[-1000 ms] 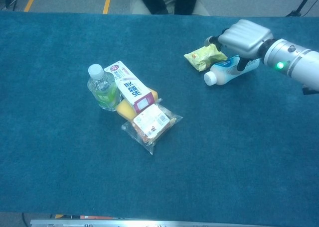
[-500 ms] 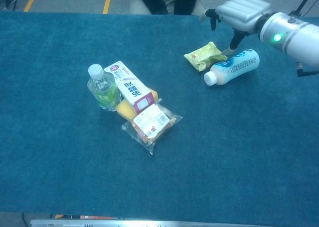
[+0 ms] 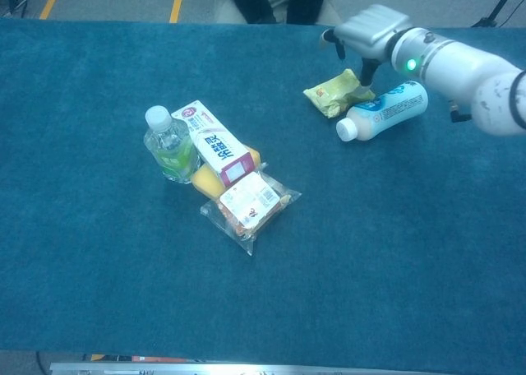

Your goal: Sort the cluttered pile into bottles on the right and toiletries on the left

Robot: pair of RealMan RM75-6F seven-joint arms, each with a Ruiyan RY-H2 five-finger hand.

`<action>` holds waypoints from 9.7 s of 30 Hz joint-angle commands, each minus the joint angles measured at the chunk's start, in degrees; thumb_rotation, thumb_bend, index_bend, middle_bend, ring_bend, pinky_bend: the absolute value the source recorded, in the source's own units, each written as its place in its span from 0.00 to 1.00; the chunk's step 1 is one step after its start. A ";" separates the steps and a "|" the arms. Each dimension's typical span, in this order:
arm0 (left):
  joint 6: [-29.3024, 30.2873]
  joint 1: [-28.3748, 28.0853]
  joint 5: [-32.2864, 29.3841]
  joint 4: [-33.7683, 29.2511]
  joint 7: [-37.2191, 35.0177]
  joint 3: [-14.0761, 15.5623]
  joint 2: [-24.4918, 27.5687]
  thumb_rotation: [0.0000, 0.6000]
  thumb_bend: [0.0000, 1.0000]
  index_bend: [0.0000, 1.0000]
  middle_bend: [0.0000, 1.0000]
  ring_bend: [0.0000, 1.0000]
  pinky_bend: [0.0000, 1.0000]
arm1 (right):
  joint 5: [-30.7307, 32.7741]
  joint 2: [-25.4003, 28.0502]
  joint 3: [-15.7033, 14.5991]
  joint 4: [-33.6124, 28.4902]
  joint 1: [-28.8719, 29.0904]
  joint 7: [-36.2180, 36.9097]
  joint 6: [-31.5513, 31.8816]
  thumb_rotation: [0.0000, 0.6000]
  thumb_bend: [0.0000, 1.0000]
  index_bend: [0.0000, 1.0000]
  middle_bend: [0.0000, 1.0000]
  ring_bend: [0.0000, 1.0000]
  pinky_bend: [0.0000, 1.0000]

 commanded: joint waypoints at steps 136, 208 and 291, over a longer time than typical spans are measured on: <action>-6.27 -4.90 3.78 -0.21 -4.33 -0.70 2.37 1.00 0.37 0.33 0.35 0.29 0.24 | -33.91 18.66 -8.21 -34.91 -11.23 23.15 15.63 1.00 0.00 0.21 0.35 0.29 0.47; -11.27 -6.85 3.38 -6.73 -8.72 4.52 12.57 1.00 0.37 0.17 0.22 0.19 0.20 | -6.90 -13.92 7.53 -8.51 11.63 27.58 -2.93 1.00 0.00 0.14 0.27 0.17 0.26; -11.88 -6.03 3.53 -6.84 -9.26 4.39 12.98 1.00 0.37 0.17 0.23 0.19 0.19 | -12.61 -6.12 12.34 -12.20 4.42 36.09 6.53 1.00 0.28 0.57 0.53 0.55 0.71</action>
